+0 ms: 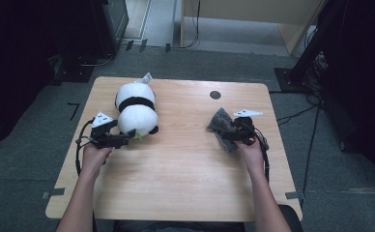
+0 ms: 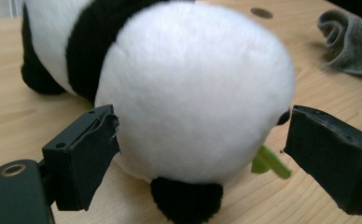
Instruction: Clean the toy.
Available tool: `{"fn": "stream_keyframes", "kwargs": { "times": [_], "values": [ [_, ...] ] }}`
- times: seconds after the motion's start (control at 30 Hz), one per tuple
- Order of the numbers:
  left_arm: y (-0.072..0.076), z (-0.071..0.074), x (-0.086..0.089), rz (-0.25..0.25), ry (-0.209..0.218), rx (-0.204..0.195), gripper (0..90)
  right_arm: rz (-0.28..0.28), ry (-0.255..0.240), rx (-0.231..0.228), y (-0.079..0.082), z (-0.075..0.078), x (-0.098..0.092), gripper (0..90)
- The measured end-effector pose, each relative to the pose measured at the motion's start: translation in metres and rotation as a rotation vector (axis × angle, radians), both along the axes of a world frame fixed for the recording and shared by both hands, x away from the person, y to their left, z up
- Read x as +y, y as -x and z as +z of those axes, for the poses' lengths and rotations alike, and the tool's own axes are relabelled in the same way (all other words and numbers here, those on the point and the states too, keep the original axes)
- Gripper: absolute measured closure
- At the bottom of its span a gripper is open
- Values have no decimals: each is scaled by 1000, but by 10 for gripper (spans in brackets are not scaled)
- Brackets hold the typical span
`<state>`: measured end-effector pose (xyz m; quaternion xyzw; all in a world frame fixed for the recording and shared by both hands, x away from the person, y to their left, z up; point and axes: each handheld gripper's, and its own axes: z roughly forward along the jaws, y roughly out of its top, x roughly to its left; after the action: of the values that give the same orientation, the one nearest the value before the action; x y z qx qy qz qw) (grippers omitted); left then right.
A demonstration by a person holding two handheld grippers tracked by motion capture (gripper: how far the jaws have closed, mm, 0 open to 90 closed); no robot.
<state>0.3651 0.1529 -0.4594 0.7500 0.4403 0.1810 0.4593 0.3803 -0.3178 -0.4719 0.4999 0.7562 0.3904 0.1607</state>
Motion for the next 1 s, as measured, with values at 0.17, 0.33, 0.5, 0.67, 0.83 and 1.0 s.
{"fn": "stream_keyframes", "kwargs": {
  "times": [0.17,0.33,0.5,0.67,0.83,1.0],
  "values": [
    [9,14,-7,-26,13,-45,89,24,-7,-14,5,6,6,249],
    [14,22,-20,-81,25,-66,89,67,-4,-31,12,10,15,246],
    [18,25,-38,-124,21,-73,90,98,-9,-38,19,12,23,245],
    [21,23,-54,-171,9,-67,90,152,-9,-41,27,11,34,245],
    [23,18,-68,-207,34,-46,90,197,-6,-47,34,9,47,245],
    [28,12,-85,-232,25,-45,91,239,7,-38,39,1,58,245]
  ]
}}
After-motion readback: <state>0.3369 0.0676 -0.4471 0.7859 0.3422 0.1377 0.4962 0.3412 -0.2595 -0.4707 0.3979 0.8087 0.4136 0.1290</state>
